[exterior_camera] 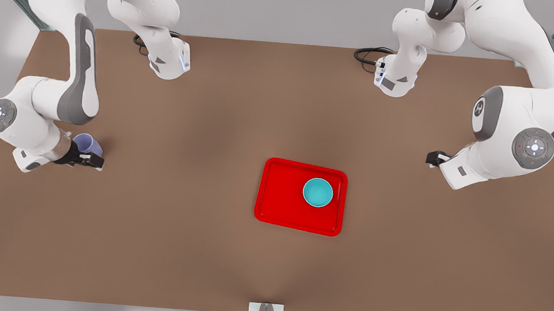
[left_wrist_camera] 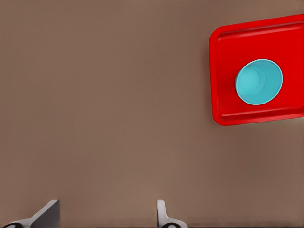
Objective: Place the bowl on the tray with the left arm and the cup on the tray with the right arm
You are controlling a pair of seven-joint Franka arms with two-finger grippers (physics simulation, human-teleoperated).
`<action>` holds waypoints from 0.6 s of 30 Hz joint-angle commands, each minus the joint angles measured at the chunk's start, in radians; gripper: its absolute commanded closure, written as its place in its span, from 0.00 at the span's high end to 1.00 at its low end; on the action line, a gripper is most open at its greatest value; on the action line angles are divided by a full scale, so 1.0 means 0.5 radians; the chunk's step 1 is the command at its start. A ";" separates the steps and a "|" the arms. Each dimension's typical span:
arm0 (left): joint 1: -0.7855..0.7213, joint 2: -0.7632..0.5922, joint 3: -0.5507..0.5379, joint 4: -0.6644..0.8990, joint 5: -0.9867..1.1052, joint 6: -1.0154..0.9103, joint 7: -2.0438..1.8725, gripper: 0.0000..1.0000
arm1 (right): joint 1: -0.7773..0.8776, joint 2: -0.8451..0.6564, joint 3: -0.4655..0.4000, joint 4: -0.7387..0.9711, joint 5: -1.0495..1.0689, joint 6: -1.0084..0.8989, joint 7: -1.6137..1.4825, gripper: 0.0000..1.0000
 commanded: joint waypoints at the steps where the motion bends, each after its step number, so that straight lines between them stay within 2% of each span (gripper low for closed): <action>1: 0.000 0.000 0.000 0.000 -0.015 0.000 0.002 1.00 | 0.019 -0.020 0.000 -0.056 0.000 0.067 -0.001 1.00; 3: 0.000 -0.003 0.000 0.000 -0.015 -0.003 -0.007 1.00 | -0.018 -0.189 0.000 -0.387 0.000 0.242 -0.001 1.00; 5: 0.000 -0.006 0.015 0.000 -0.015 -0.043 0.005 1.00 | -0.089 -0.222 -0.024 -0.412 0.003 0.236 -0.124 1.00; 8: 0.028 -0.003 0.022 -0.006 -0.024 -0.043 0.014 1.00 | -0.104 -0.195 -0.313 -0.415 0.108 0.233 -0.553 1.00; 10: 0.028 0.000 0.022 -0.015 -0.024 -0.043 0.014 1.00 | -0.125 -0.158 -0.386 -0.412 0.138 0.199 -0.719 1.00; 12: 0.028 0.006 0.022 -0.018 -0.024 -0.043 0.005 1.00 | -0.122 -0.164 -0.386 -0.421 0.141 0.089 -0.729 1.00; 18: 0.028 0.006 0.022 -0.018 -0.024 -0.058 0.011 1.00 | -0.132 -0.173 -0.429 -0.544 0.132 0.101 -0.735 1.00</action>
